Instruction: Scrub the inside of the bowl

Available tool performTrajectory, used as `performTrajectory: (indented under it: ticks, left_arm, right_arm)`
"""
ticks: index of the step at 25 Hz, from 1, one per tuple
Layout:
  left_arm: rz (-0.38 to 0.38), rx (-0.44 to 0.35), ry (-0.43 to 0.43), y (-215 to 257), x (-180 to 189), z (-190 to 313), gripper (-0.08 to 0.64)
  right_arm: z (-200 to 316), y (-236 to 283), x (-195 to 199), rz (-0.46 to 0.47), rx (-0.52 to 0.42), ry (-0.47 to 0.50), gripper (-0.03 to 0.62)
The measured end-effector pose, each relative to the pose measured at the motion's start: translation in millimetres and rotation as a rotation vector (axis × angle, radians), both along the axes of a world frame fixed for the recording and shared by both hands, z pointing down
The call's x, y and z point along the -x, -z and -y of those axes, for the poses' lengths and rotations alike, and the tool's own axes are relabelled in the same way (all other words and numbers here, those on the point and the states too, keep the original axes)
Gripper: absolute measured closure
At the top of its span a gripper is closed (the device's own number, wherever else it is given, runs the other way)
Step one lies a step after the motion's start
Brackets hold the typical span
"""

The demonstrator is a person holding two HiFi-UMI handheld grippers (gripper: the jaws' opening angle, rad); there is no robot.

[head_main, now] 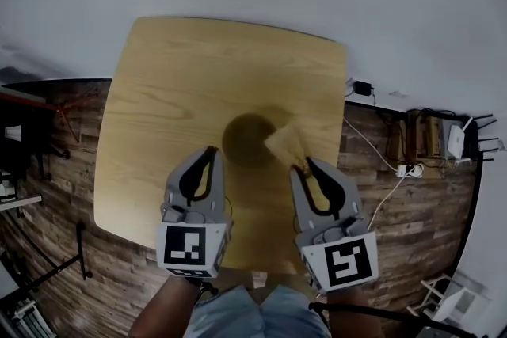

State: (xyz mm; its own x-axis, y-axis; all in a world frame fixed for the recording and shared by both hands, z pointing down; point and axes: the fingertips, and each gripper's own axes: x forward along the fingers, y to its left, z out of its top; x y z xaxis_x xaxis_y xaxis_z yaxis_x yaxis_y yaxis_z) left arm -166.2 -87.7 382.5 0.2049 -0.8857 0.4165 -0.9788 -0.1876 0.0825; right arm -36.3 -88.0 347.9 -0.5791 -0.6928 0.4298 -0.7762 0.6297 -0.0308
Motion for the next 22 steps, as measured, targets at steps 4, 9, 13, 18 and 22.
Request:
performTrajectory:
  ticks: [4, 9, 13, 18, 22]
  left_arm:
    - [-0.033, 0.063, -0.015, -24, 2, 5, 0.532]
    - [-0.084, 0.094, -0.05, -40, -2, 21, 0.494]
    - [-0.093, 0.131, -0.055, -52, -1, 25, 0.482]
    - [-0.103, 0.16, -0.067, -62, 0, 30, 0.48]
    - [-0.119, 0.174, -0.079, -69, 2, 33, 0.481]
  right_arm:
    - [2, -19, 3, -0.008, 0.045, -0.006, 0.518]
    - [8, -27, 6, -0.01, 0.057, 0.003, 0.518]
    - [11, -32, 10, -0.012, 0.066, 0.008, 0.517]
    - [13, -37, 16, -0.011, 0.081, 0.011, 0.518]
    - [15, -41, 19, -0.02, 0.088, 0.007, 0.517]
